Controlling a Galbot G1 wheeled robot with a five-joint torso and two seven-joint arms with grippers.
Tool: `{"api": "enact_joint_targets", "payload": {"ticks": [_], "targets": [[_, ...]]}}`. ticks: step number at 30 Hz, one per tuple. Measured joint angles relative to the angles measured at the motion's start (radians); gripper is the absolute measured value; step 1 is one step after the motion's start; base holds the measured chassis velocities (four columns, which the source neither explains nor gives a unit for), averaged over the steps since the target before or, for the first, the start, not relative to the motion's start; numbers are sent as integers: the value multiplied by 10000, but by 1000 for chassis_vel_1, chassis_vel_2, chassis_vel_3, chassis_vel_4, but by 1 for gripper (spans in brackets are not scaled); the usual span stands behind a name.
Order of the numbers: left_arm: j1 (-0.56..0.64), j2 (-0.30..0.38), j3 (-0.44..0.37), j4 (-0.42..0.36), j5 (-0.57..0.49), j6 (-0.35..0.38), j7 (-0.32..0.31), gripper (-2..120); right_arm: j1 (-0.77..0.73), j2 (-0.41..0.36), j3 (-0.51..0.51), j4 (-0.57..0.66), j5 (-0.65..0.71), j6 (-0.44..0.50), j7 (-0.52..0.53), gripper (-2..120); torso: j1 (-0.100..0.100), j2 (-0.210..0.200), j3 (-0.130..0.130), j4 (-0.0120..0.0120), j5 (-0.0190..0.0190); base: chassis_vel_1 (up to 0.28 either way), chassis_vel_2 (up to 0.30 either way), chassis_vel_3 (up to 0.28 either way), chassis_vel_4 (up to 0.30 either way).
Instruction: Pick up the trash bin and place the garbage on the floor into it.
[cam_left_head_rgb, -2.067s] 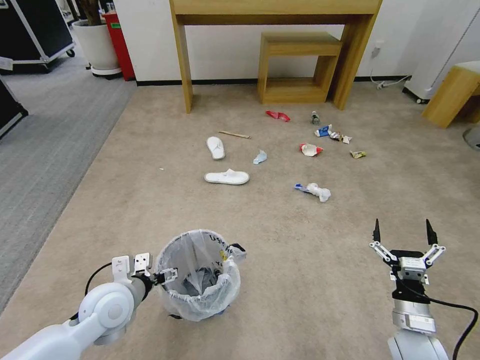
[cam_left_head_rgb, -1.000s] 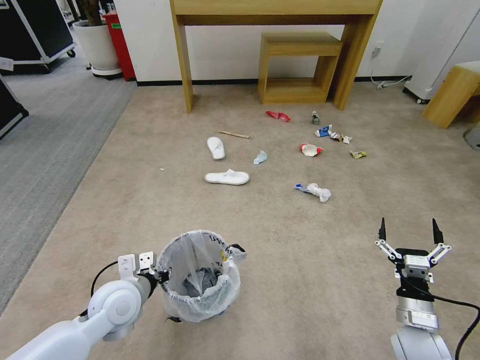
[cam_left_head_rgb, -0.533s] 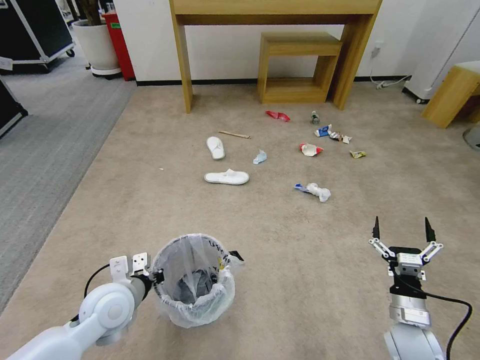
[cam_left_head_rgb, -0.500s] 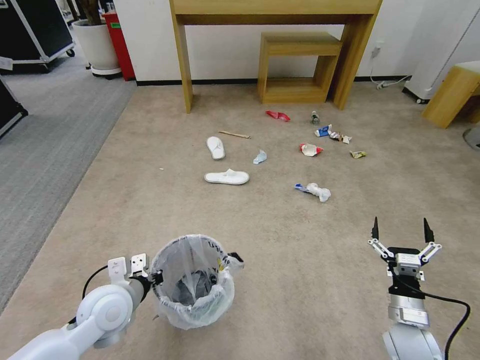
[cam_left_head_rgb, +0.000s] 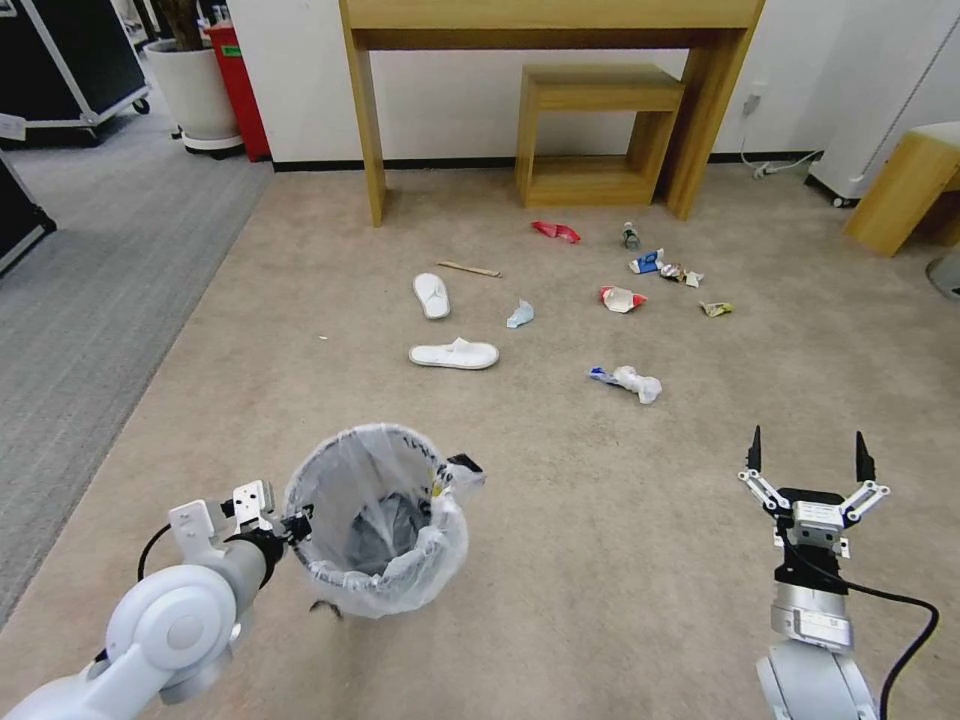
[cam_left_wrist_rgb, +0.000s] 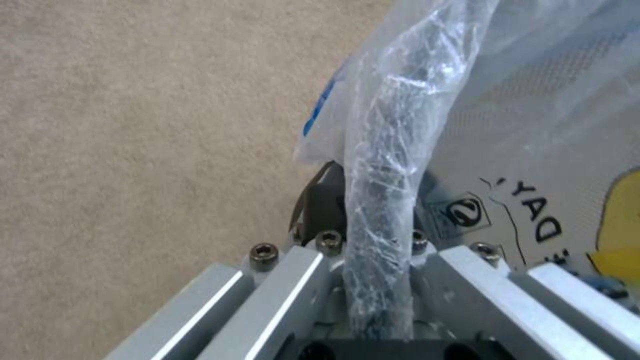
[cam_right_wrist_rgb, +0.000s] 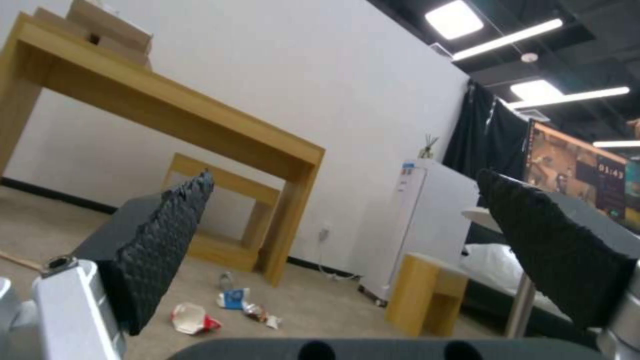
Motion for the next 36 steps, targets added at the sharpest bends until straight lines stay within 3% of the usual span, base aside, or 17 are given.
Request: {"api": "enact_joint_targets", "payload": {"ticks": [4,9,15,20,36], "targets": [[361,32,-110,-264,-98,323,-238,0,-88,183,-75,25,16,103,-192,100,0,0,0,2,-3,0,0,0,0],[569,307,-663,-734,-1275,862,-1025,0,-98,372,-121,-113,138,386,-450,100,0,0,0,1,0,0,0,0,0],[893,678,-1390,-1041,-1987,1275,-1523,0,27,378,-232,-245,149,468,-519,100,0,0,0,1,1,0,0,0,0],[1273,700,-1706,-976,-1978,1333,-1509,0,194,362,-357,-357,152,462,-552,100,-2,0,-1,2,1,-48,43,42,-30],[1482,305,-1528,-810,-1200,1168,-1009,0,412,365,-510,-641,127,473,-694,100,0,0,0,2,-2,-136,140,139,-140]]}}
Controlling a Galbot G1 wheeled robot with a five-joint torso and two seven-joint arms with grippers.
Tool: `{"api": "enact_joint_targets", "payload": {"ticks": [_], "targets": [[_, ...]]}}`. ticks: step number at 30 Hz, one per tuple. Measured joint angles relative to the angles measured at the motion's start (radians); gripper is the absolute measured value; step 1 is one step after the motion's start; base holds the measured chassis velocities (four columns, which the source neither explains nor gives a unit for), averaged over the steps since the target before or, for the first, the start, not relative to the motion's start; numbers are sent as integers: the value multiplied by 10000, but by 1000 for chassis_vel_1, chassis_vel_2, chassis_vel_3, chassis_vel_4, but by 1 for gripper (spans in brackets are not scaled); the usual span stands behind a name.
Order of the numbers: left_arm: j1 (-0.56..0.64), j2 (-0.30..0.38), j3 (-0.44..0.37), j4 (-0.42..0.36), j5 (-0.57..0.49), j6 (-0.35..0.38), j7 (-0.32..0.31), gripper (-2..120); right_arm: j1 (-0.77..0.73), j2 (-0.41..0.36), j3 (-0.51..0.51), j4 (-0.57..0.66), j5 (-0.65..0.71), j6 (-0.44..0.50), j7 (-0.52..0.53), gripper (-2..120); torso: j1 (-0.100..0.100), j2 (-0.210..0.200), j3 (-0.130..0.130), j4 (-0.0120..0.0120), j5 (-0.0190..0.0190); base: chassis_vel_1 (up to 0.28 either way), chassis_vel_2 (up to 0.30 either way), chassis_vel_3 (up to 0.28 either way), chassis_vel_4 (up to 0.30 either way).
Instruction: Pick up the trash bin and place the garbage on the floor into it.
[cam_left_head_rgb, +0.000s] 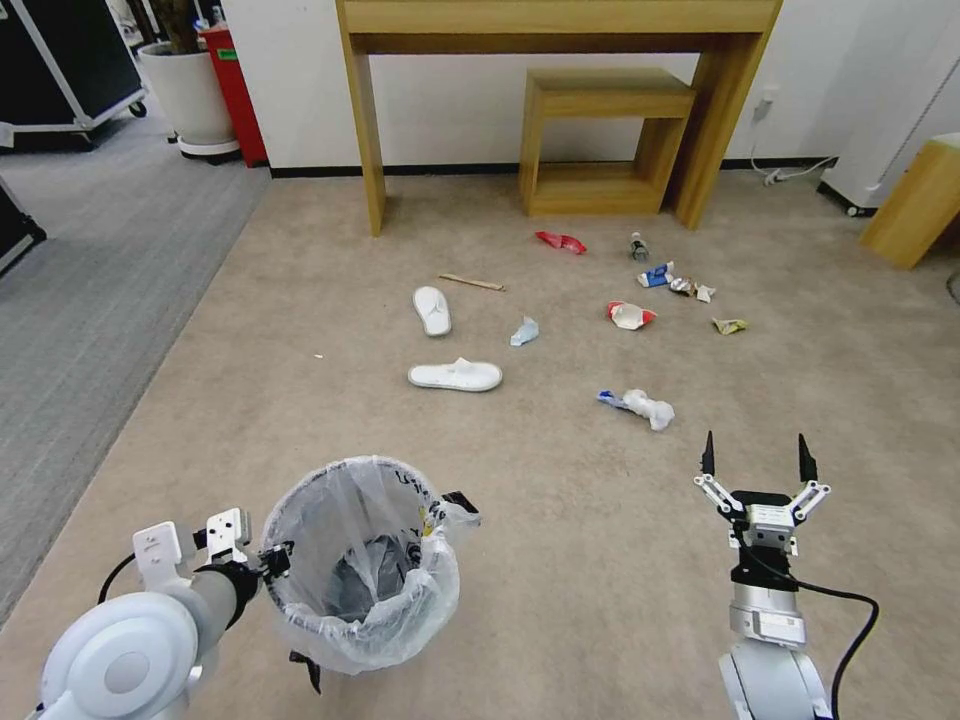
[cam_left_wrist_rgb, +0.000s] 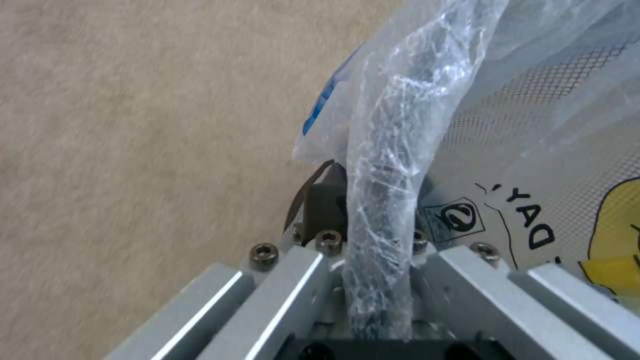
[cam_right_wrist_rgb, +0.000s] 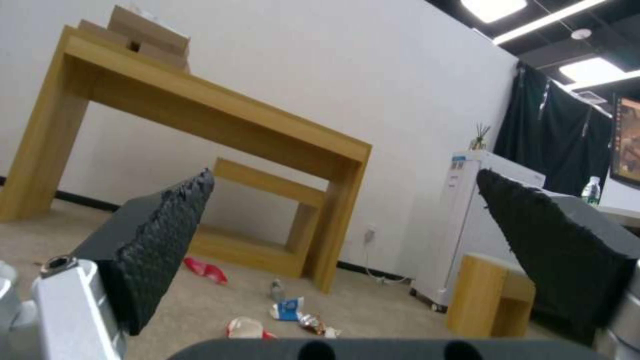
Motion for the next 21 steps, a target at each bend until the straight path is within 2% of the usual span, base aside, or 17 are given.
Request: {"api": "enact_joint_targets", "payload": {"ticks": [21], "targets": [[-22,-156,267,47,82,-240,-6,0,-2,60,18,-14,-68,4,-37,100,0,0,0,1,3,-165,156,165,-159]]}}
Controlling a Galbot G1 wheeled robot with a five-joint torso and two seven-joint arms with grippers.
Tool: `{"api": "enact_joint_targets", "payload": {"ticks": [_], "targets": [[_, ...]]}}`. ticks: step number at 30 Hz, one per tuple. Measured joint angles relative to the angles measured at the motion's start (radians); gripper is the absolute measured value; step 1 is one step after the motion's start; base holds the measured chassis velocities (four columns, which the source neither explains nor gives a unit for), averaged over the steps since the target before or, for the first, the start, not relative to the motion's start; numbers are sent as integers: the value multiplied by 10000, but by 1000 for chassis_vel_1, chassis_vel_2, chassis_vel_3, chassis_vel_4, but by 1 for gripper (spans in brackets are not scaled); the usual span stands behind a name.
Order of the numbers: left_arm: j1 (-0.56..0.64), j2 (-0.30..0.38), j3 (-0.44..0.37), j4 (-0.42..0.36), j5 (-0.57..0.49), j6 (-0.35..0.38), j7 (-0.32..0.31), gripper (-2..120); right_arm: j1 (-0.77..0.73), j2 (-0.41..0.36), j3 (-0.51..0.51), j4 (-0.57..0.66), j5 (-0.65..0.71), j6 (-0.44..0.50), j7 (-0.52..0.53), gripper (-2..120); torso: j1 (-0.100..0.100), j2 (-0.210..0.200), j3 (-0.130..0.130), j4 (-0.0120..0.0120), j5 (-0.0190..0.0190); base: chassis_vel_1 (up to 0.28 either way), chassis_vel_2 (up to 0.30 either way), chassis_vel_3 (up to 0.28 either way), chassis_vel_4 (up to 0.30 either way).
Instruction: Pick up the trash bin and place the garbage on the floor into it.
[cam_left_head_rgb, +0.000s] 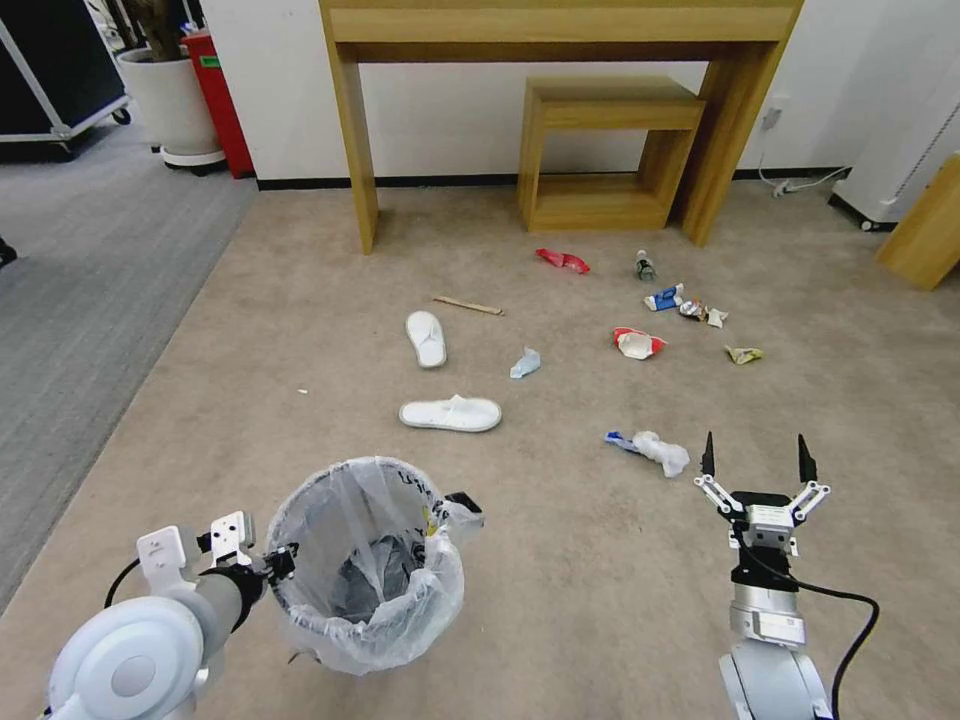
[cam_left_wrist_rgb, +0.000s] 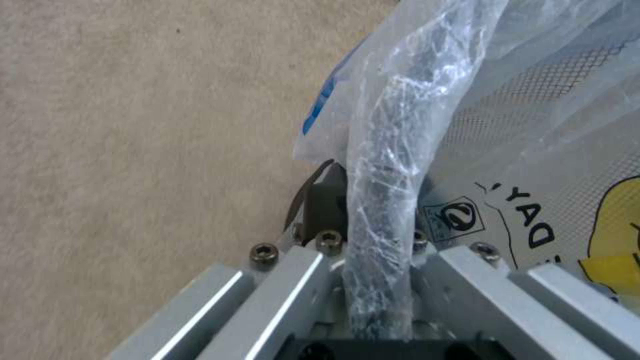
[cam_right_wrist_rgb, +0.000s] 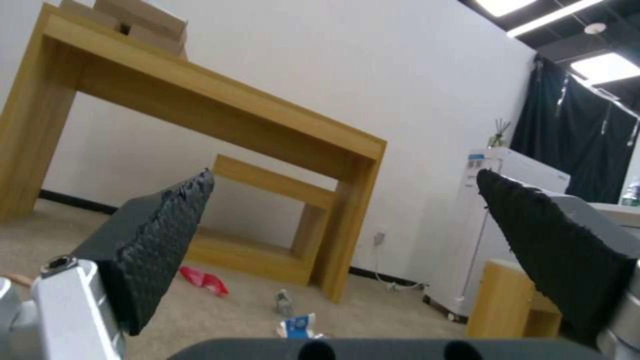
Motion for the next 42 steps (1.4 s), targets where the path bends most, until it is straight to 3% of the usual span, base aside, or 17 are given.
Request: {"api": "enact_joint_targets", "payload": {"ticks": [42], "targets": [[443,-194,414,-138,788,-166,208,0,-302,-56,140,386,-60,43,55,100,1,0,0,0,0,-147,150,153,-150]]}}
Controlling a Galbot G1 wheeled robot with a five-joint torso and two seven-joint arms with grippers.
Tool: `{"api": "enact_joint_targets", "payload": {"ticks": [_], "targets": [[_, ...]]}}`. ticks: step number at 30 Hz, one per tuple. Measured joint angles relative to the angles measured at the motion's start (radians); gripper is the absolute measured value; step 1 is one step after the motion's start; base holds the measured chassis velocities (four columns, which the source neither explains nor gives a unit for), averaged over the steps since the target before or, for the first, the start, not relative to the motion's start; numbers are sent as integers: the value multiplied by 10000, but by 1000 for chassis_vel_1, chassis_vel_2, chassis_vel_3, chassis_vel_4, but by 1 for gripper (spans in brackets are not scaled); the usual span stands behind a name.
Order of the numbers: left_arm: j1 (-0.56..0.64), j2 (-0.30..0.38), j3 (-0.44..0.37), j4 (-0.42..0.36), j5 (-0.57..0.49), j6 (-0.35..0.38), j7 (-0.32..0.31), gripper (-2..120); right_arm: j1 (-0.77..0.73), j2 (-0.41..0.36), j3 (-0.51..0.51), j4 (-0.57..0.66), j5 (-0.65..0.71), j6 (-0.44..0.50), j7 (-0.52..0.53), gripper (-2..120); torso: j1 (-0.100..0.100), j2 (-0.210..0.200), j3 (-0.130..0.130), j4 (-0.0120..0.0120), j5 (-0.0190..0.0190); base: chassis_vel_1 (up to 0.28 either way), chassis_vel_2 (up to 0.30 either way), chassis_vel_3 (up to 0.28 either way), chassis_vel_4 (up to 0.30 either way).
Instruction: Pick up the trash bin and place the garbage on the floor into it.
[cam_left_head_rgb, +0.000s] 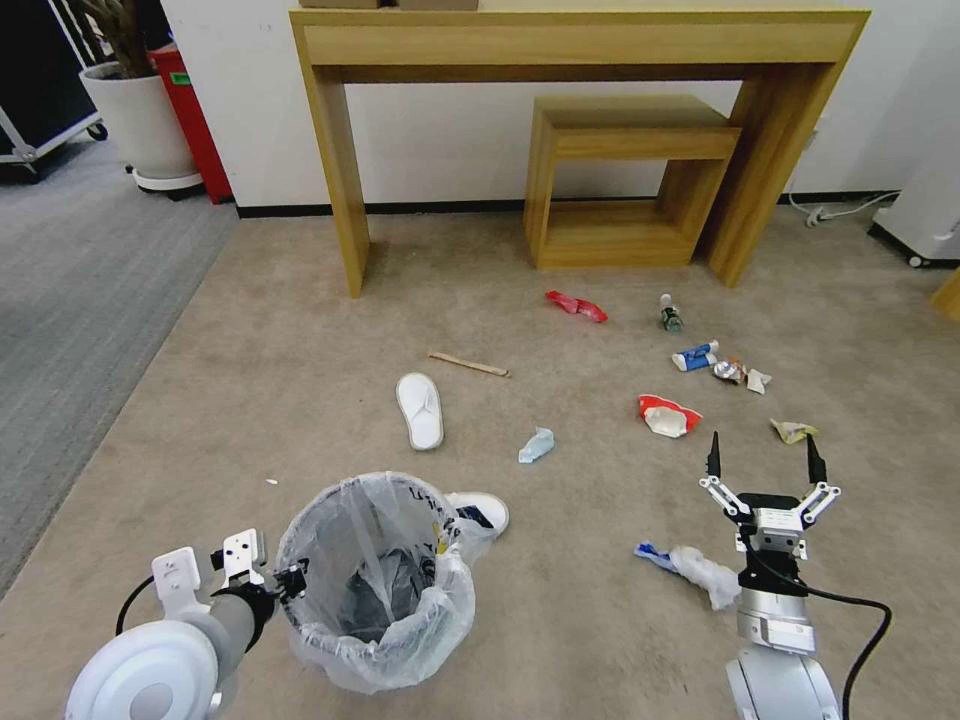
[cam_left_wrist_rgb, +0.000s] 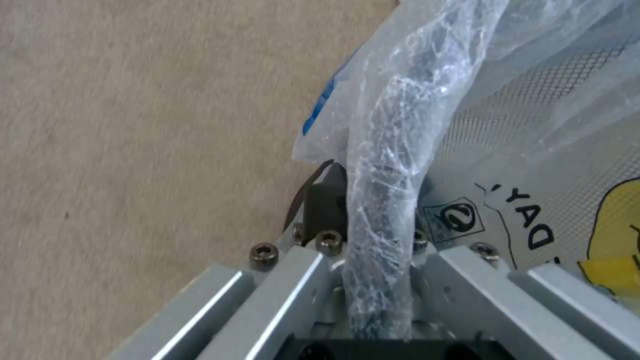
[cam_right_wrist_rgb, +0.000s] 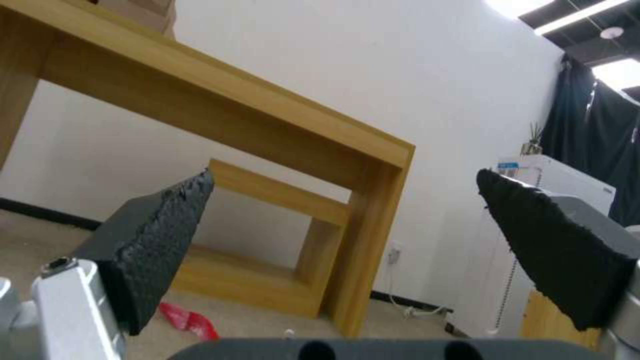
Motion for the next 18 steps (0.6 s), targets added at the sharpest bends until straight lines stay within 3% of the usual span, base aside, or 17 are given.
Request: {"api": "enact_joint_targets", "payload": {"ticks": [12,18], "targets": [[38,-22,23,-34,144,-17,96,0,211,-96,103,-140,-192,-23,376,100,-1,0,0,0,0,-63,48,52,-60],[348,33,-147,-288,58,48,68,0,304,-412,213,-157,-401,-808,1108,100,0,0,0,-2,1,0,0,0,0]]}}
